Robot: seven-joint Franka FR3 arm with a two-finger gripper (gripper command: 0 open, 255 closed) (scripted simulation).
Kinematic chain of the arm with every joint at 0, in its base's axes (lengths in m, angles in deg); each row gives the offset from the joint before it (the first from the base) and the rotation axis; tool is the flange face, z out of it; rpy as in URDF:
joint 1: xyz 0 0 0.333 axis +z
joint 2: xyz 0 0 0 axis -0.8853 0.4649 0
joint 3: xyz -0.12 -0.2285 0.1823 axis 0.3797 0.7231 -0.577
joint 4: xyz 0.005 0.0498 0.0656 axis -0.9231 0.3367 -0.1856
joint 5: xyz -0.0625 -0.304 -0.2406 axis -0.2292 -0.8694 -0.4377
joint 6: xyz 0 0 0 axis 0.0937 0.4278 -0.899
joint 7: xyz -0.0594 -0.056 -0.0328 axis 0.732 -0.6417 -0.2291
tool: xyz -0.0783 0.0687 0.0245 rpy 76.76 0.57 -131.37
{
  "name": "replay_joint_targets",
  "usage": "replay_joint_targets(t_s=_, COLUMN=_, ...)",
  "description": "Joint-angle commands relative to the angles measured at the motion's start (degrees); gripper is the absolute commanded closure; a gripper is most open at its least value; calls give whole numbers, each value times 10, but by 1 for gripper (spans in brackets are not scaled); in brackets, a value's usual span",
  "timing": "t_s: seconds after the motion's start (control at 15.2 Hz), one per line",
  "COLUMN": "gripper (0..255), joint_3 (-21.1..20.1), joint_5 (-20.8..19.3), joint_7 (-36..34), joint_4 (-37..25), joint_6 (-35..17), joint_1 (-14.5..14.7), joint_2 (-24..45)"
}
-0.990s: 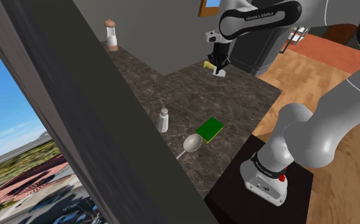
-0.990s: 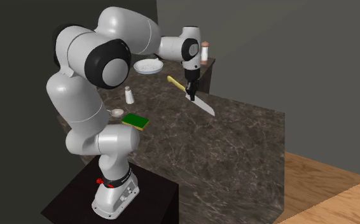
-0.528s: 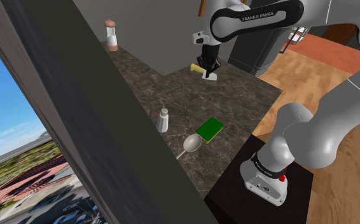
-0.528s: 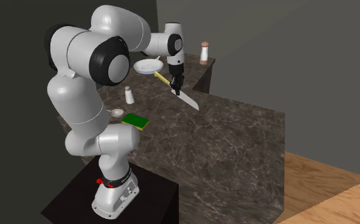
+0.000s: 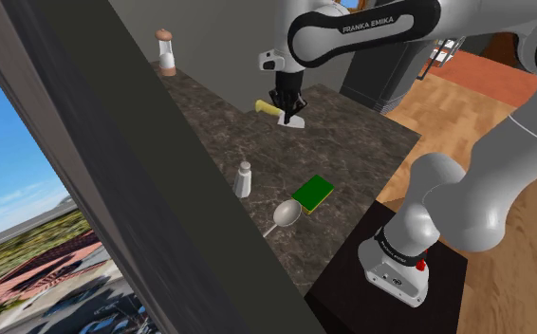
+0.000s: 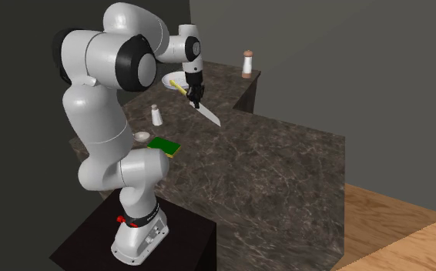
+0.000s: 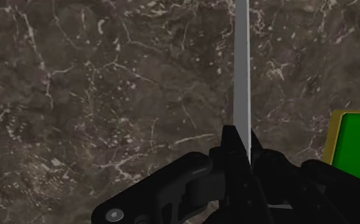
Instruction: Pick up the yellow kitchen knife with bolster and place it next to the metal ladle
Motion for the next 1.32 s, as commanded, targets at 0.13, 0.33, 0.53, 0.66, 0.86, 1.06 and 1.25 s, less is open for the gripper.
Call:
replay_joint_targets(t_s=0.13, gripper=255, joint_3=-27, joint_5=26, joint_7=-40, joint_4=-28, joint_6=8, joint_1=26, joint_2=29)
replay_joint_targets(t_s=0.33, gripper=255, joint_3=-45, joint_5=46, joint_7=-67, joint_4=-56, joint_6=14, joint_1=45, joint_2=57)
replay_joint_targets(t_s=0.53, gripper=255, joint_3=-49, joint_5=52, joint_7=-73, joint_4=-52, joint_6=0, joint_1=48, joint_2=68)
replay_joint_targets(t_s=0.66, gripper=255, joint_3=-48, joint_5=54, joint_7=-72, joint_4=-42, joint_6=-15, joint_1=48, joint_2=74)
replay_joint_targets(t_s=0.86, gripper=255, joint_3=-47, joint_5=57, joint_7=-71, joint_4=-27, joint_6=-38, joint_1=47, joint_2=83)
replay_joint_targets(t_s=1.06, gripper=255, joint_3=-46, joint_5=60, joint_7=-69, joint_4=-14, joint_6=-61, joint_1=47, joint_2=93)
replay_joint_targets(t_s=1.25, gripper=255, joint_3=-45, joint_5=65, joint_7=-67, joint_4=-1, joint_6=-84, joint_1=46, joint_2=104)
